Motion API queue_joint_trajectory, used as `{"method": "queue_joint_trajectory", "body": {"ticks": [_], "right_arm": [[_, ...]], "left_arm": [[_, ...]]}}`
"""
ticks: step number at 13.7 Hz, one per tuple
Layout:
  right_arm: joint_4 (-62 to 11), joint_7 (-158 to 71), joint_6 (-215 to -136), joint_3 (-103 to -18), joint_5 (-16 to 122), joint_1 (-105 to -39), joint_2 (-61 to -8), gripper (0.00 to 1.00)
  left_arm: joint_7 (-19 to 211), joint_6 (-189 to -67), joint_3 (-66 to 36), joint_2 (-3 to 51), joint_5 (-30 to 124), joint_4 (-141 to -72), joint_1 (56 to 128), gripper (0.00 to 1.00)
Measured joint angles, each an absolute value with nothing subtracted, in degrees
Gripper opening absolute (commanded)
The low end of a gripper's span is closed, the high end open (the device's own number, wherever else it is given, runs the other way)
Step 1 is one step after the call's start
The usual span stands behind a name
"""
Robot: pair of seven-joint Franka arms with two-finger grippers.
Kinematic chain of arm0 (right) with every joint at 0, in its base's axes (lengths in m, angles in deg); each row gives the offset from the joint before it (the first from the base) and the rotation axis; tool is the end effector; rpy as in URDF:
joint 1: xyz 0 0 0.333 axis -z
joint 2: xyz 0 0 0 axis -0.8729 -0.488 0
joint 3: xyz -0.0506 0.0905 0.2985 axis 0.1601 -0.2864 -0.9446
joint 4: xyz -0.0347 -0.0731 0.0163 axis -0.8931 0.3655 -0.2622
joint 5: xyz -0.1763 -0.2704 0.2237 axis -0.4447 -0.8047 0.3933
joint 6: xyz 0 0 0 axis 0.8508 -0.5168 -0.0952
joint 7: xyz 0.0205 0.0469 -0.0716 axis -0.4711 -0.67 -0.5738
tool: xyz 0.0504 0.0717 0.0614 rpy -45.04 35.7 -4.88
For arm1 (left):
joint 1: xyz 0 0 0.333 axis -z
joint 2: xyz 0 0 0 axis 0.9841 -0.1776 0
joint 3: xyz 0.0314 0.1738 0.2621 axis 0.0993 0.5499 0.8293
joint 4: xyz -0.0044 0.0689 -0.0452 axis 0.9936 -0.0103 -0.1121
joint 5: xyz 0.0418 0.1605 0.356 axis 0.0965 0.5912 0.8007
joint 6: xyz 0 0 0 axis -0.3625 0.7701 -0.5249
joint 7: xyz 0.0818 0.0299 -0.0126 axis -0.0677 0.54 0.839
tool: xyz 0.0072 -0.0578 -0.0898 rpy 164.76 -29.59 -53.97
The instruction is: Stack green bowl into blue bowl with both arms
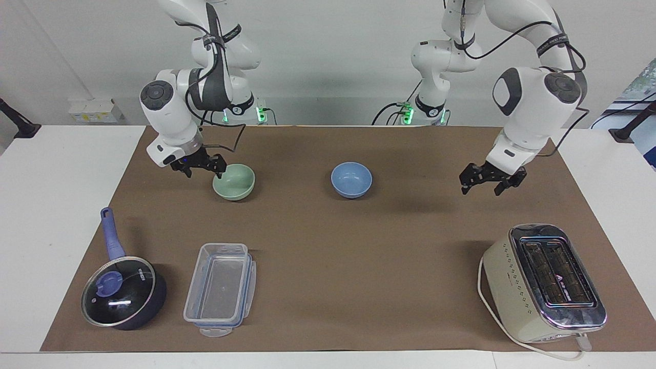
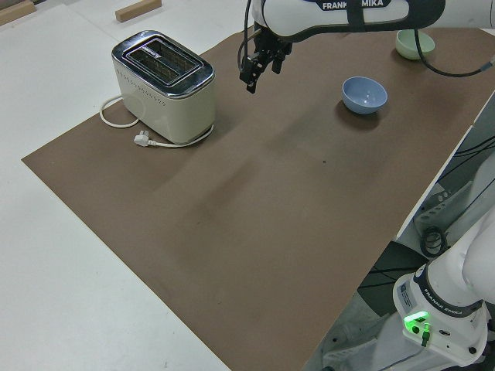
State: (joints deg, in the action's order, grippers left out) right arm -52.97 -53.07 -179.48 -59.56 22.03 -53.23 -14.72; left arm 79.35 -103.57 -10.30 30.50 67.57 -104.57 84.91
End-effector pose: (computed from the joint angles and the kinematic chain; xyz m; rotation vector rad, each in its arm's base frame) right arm 0.4939 -0.0091 0.3788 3.1210 -0.0725 -0.1444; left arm 0.5810 -0.0444 0.4809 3.0684 -0.0888 0.0711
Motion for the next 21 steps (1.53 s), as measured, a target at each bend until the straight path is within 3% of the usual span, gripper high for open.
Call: {"method": "queue_joint_trajectory", "body": {"ticks": [7,11,14,15,21], "right_arm": [[-61.3,-49.8,-190.5,-59.6,24.1,-53.1,-15.1,1.0],[-62.6,-49.0,-191.9,-59.6,25.0,-53.1,-15.2,0.6],[-62.6,-48.8,-191.9,-59.6,26.1,-53.1,-15.2,0.09],[-62.6,-48.8,-192.0,-59.6,26.4,-53.1,-15.2,0.0],[-61.0,-48.7,-190.9,-59.7,28.1,-53.3,-14.2,0.0]], "left_arm": [[79.1,-88.6,-10.0,30.9,68.4,-90.4,81.9,1.0],[79.1,-83.8,-10.0,30.9,69.3,-85.9,81.4,1.0],[79.9,-83.6,-10.0,30.8,69.4,-85.8,80.9,1.0],[79.9,-83.5,-9.9,30.8,69.4,-85.8,80.7,1.0],[80.0,-83.5,-10.5,30.8,69.4,-85.8,80.8,1.0]]}}
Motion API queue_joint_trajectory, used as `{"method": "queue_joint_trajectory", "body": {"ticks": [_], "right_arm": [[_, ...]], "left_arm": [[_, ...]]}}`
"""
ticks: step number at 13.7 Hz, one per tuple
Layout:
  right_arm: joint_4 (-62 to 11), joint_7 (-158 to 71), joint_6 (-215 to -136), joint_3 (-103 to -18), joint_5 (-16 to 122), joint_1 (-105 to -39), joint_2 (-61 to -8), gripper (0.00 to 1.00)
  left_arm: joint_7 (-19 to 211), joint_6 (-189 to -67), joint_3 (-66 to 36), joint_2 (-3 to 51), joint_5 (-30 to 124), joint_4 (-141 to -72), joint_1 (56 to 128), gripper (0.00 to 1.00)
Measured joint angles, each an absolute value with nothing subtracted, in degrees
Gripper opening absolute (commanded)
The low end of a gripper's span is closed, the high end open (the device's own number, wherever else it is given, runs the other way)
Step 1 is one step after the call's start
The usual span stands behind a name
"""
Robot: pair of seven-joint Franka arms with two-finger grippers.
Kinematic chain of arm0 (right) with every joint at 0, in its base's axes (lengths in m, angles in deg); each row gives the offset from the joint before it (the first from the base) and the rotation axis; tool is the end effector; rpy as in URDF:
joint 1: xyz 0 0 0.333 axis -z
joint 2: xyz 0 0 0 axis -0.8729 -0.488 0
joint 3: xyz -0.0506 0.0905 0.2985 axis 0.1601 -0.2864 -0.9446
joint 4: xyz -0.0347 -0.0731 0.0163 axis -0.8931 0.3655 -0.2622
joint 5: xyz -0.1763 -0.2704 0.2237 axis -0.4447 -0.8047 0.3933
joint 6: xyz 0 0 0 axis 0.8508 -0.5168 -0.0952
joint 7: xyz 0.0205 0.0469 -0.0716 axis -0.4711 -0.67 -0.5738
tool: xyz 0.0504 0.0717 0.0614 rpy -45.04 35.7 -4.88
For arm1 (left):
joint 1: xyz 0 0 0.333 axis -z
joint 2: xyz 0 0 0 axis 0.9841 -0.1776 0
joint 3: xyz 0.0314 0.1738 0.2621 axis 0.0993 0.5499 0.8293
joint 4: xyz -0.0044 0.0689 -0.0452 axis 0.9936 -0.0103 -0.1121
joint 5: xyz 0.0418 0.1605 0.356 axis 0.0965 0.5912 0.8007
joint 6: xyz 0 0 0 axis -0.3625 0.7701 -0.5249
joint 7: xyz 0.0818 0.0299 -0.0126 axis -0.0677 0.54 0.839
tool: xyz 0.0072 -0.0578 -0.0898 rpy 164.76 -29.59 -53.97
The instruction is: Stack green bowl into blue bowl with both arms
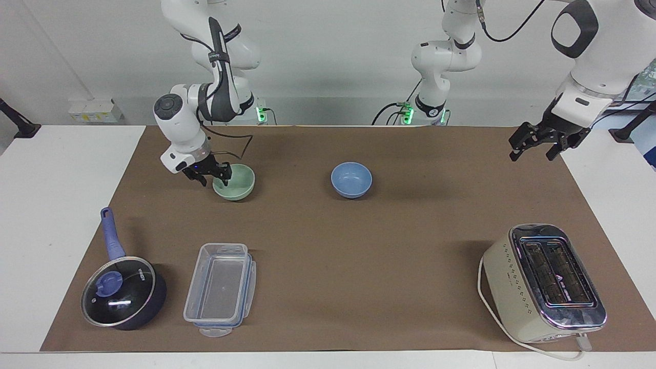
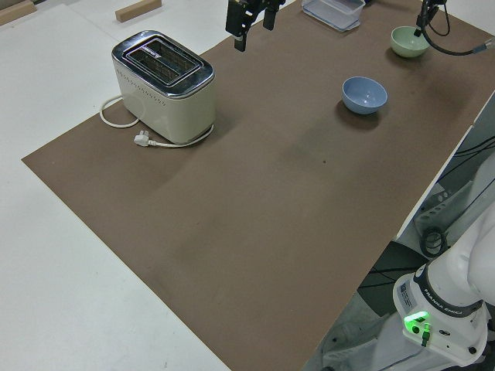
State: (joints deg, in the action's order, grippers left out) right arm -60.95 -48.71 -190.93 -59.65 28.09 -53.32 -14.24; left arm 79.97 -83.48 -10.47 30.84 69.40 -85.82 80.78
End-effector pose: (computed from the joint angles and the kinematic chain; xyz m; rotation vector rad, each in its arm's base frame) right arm 0.4750 -0.0054 0.3396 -3.0791 0.0589 0.0331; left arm 0.5773 -0.0040 0.6100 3.0974 -0.0077 0.0476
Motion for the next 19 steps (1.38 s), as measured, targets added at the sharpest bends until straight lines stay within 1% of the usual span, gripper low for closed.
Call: {"method": "queue_joint_trajectory", "body": {"ticks": [2,4,6,10,14,16,19], "right_arm": [[-59.1,-48.6,-187.8,-60.0,28.3,-54.1,-13.1,0.0],[-57.2,-48.6,-185.0,-60.2,30.8,-57.6,-11.7,0.0],[-56.4,-48.6,-184.5,-60.5,33.0,-61.2,-10.6,0.0],[-54.6,-55.2,-184.9,-60.7,33.7,-68.7,-10.7,0.0],[-49.8,-68.0,-186.2,-60.9,33.7,-78.9,-14.2,0.0],[-48.5,-73.4,-189.8,-61.0,33.7,-83.4,-17.2,0.0],[-44.8,-77.7,-190.7,-60.9,33.7,-86.9,-21.9,0.0]], "left_arm": [[80.0,-83.5,-10.4,30.8,69.4,-85.8,80.7,1.0],[80.0,-83.5,-10.2,30.8,69.4,-85.8,80.7,1.0],[80.0,-83.5,-10.2,30.8,69.4,-85.8,80.7,1.0],[80.0,-83.5,-10.2,30.8,69.4,-85.8,80.7,1.0],[80.0,-83.5,-10.2,30.8,69.4,-85.8,80.7,1.0],[80.0,-83.4,-10.2,30.8,69.4,-85.8,80.7,1.0],[80.0,-83.4,-10.2,30.8,69.4,-85.8,80.7,1.0]]}}
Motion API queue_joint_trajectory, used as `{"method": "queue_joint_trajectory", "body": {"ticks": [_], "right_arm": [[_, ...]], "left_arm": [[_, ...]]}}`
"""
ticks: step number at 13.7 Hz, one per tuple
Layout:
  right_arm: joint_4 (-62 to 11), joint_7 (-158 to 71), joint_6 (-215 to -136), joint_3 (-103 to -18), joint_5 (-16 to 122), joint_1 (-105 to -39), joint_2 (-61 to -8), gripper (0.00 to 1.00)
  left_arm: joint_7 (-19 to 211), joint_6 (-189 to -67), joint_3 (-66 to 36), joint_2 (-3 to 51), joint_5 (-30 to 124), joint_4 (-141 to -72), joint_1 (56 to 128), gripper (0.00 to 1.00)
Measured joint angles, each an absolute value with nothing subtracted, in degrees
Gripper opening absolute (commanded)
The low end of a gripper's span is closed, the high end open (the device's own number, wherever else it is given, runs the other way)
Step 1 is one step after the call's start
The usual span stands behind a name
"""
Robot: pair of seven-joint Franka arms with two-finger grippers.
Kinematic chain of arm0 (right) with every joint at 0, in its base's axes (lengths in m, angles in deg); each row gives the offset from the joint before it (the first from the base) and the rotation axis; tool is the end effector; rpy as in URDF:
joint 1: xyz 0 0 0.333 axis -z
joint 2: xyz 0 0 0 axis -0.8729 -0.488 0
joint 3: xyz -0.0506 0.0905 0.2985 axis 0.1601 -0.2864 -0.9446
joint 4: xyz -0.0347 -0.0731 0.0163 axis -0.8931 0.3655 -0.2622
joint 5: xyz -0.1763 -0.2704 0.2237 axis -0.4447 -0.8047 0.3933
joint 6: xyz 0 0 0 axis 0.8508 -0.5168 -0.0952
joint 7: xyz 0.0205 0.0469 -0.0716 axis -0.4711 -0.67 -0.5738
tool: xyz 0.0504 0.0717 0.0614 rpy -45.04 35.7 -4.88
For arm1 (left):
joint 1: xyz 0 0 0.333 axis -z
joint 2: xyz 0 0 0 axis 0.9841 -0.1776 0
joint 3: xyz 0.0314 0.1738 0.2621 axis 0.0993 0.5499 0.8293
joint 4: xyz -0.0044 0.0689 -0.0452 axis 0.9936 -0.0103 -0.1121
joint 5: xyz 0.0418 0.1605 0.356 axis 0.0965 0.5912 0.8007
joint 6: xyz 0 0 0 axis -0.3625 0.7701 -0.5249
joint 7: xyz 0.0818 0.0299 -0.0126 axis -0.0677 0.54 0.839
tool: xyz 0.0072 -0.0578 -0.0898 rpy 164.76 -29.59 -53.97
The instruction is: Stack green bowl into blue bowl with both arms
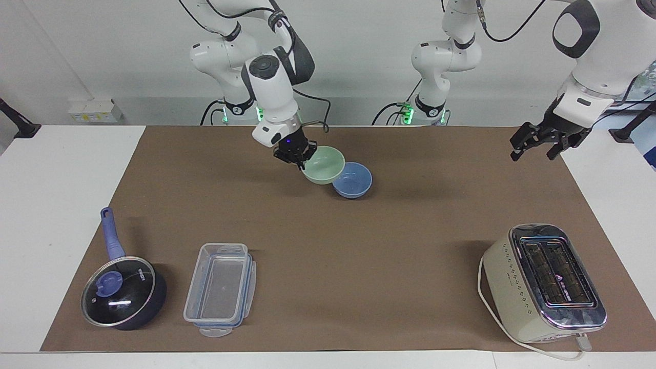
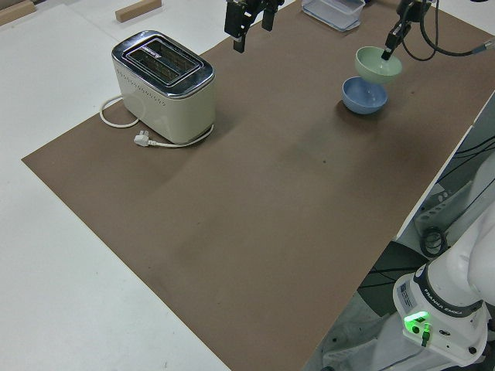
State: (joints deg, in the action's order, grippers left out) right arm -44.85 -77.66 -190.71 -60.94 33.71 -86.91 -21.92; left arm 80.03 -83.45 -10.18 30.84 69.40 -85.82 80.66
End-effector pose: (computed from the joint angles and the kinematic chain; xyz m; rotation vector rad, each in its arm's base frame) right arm 0.4614 0.3155 0.3946 -2.9438 -0.0131 -0.0345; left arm 0.5773 0.0000 0.6100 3.0978 0.0049 0.0470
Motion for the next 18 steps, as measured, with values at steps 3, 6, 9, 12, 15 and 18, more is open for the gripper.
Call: {"method": "queue_joint_trajectory", "body": {"ticks": [3,6,9,12,15,18], "right_arm": [[-43.0,-79.9,-190.7,-60.9,33.7,-88.8,-24.8,0.0],[-43.0,-80.0,-190.7,-60.9,33.7,-89.1,-25.5,0.0],[-43.7,-80.0,-192.0,-60.9,33.7,-89.8,-26.1,0.0],[-44.0,-80.0,-192.5,-60.9,33.7,-89.8,-26.4,0.0],[-44.1,-80.0,-192.5,-60.9,33.7,-89.8,-26.4,0.03],[-44.2,-80.0,-192.5,-60.9,33.7,-89.8,-26.4,0.13]], "left_arm": [[80.0,-83.4,-10.2,30.8,69.4,-85.8,80.7,1.0],[80.0,-83.4,-10.2,30.8,69.4,-85.8,80.7,1.0],[80.0,-83.4,-10.2,30.8,69.4,-85.8,80.7,1.0],[80.0,-83.4,-10.2,30.8,69.4,-85.8,80.7,1.0],[80.0,-83.4,-10.2,30.8,69.4,-85.8,80.7,1.0],[80.0,-83.4,-10.2,30.8,69.4,-85.8,80.7,1.0]]}}
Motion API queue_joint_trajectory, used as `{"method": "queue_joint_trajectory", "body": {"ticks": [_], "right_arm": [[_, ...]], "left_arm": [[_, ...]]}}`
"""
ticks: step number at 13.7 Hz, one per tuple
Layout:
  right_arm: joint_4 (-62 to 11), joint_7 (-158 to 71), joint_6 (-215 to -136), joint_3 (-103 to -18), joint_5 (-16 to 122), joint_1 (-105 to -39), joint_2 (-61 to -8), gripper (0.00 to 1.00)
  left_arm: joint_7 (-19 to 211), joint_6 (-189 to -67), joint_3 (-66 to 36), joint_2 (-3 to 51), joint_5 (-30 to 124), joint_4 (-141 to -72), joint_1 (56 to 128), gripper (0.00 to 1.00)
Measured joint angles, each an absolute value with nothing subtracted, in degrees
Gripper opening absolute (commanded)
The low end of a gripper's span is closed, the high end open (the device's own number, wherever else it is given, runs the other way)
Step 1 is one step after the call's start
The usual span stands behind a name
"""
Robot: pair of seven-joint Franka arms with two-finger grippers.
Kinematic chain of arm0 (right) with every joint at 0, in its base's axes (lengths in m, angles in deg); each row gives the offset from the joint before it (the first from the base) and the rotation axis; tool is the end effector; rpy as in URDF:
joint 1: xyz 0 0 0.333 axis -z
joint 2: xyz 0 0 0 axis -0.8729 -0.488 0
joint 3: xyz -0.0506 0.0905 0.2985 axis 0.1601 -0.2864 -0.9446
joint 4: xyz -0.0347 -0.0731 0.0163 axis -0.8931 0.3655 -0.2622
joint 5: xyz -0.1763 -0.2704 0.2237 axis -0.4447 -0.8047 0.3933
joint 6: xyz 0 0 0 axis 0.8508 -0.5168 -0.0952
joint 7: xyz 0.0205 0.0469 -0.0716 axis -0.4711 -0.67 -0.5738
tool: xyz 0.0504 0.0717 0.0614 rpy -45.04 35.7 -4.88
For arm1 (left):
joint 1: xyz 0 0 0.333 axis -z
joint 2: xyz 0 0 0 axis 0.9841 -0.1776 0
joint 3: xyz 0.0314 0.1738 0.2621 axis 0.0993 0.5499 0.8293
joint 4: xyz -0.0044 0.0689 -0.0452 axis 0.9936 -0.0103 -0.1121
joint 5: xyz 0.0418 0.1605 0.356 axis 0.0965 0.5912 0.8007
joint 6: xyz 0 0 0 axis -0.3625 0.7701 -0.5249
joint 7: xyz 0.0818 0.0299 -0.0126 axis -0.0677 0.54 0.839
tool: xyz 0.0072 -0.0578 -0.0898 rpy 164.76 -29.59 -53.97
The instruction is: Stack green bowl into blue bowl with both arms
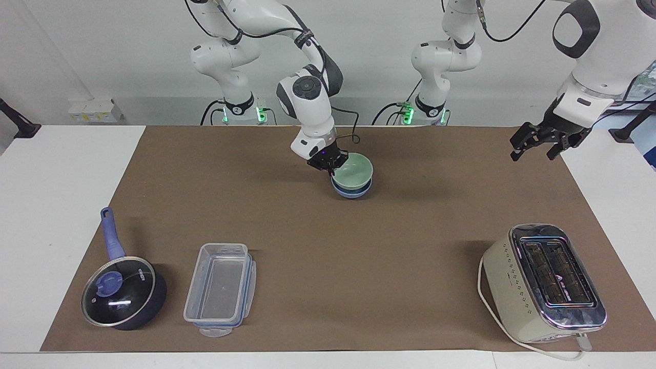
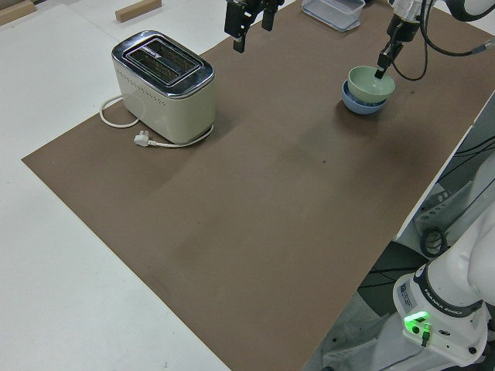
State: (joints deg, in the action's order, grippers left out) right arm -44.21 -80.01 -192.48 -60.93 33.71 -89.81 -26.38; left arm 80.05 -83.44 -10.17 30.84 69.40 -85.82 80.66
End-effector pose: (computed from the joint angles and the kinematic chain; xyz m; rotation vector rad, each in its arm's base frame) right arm 0.4532 0.3428 0.3592 -2.9586 -0.0147 0.0266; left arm 0.5773 0.0001 0.6100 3.0978 0.0057 0.0468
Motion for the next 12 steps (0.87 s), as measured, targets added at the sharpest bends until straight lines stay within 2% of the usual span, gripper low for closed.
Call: {"method": "queue_joint_trajectory", "body": {"ticks": [4,6,7,8,10,11,12], "right_arm": [[-44.2,-80.0,-192.5,-60.9,33.7,-89.8,-26.4,0.15],[-44.2,-80.3,-192.5,-60.9,33.7,-89.8,-26.4,0.22],[-44.2,-80.5,-192.6,-60.9,33.7,-89.8,-26.4,0.34],[-44.0,-80.7,-192.7,-60.9,33.7,-89.8,-26.4,0.56],[-43.5,-81.0,-192.7,-60.8,33.7,-89.7,-25.9,0.88],[-43.2,-81.0,-192.7,-60.5,33.7,-89.6,-25.1,0.98],[-43.1,-81.0,-192.6,-60.2,33.7,-89.2,-24.0,1.0]], "left_arm": [[80.0,-83.4,-10.2,30.8,69.4,-85.8,80.7,1.0],[80.0,-83.4,-10.2,30.8,69.4,-85.8,80.7,1.0],[80.1,-83.4,-10.2,30.8,69.4,-85.8,80.7,1.0],[80.1,-83.4,-10.2,30.8,69.4,-85.8,80.7,1.0],[80.1,-83.4,-10.2,30.8,69.4,-85.8,80.7,1.0],[80.1,-83.4,-10.2,30.8,69.4,-85.8,80.7,1.0],[80.1,-83.4,-10.2,30.8,69.4,-85.8,80.7,1.0]]}}
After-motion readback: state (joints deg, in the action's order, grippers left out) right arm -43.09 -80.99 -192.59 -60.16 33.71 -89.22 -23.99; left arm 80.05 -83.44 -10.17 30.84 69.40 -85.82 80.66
